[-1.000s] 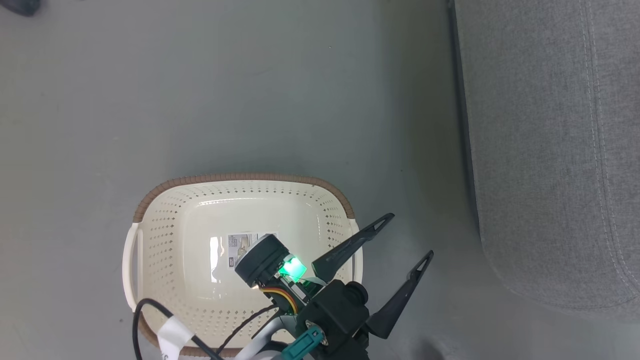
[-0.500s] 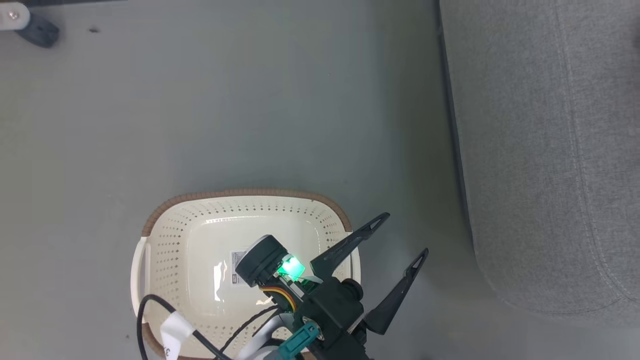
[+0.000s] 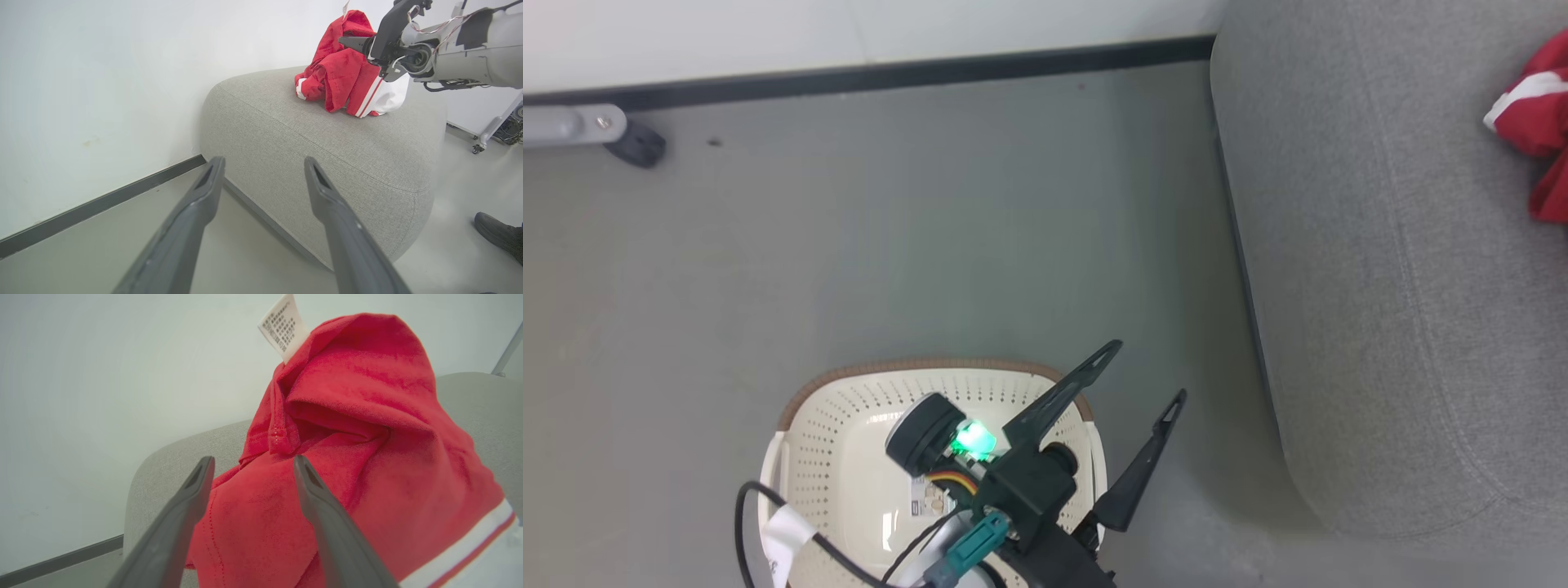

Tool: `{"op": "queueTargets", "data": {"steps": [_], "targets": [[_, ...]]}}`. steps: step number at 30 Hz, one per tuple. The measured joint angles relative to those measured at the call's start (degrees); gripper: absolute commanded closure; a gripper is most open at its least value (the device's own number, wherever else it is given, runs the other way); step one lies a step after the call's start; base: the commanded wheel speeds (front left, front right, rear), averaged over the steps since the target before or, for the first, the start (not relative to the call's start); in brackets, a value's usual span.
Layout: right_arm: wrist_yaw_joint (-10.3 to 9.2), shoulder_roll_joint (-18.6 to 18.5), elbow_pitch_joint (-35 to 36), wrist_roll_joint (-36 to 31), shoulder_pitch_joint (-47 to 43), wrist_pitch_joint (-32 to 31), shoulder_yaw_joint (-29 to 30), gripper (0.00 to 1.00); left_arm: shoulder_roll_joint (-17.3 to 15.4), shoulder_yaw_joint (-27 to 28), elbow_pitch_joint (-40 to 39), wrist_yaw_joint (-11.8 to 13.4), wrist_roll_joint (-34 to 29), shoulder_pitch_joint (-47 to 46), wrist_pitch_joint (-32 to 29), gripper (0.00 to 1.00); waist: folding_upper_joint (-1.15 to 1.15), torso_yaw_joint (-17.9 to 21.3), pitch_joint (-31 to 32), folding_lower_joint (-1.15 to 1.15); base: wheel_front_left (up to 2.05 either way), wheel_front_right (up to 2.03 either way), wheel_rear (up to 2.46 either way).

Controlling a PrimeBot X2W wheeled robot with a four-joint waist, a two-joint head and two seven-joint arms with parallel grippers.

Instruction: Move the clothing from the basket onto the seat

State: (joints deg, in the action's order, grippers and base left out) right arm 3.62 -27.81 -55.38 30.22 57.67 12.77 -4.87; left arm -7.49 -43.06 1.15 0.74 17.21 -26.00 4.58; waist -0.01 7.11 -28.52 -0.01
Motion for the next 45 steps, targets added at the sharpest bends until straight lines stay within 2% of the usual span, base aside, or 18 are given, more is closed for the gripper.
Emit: {"op": "queueTargets", "data": {"steps": [10, 20, 25, 35, 45], "targets": [[0.98, 4.12, 5.97, -2.94, -8.7, 1.08, -4.21, 0.0, 0.05, 4.0, 1.64, 3.01, 1.45, 4.55, 2.63, 0.0, 0.0, -0.43, 6.49, 0.0, 0.0, 0.0, 0.0], [1.2, 8.7, 15.66, -5.76, -18.95, 1.48, -8.69, 0.0, -0.81, 7.73, 2.43, 4.7, 4.03, 9.17, 3.68, 0.0, -0.01, -1.14, 12.51, 0.0, 0.0, 0.0, 0.0], [1.14, 9.61, 19.58, -6.57, -24.31, 1.51, -10.12, 0.0, -0.7, 9.48, 2.93, 5.35, 4.38, 11.35, 4.19, 0.0, 0.0, -1.64, 15.13, 0.0, 0.0, 0.0, 0.0], [0.22, 11.39, 27.25, -8.8, -34.44, 1.51, -12.83, 0.0, -1.19, 15.25, 4.43, 5.93, 5.05, 16.21, 5.13, 0.0, 0.0, -2.86, 19.88, 0.0, 0.0, 0.0, 0.0], [-1.58, 12.57, 33.79, -9.04, -42.47, 1.51, -13.82, 0.0, -1.36, 20.98, 5.73, 6.34, 6.36, 20.18, 6.0, 0.0, 0.0, -4.53, 23.64, 0.0, 0.0, 0.0, 0.0]]}}
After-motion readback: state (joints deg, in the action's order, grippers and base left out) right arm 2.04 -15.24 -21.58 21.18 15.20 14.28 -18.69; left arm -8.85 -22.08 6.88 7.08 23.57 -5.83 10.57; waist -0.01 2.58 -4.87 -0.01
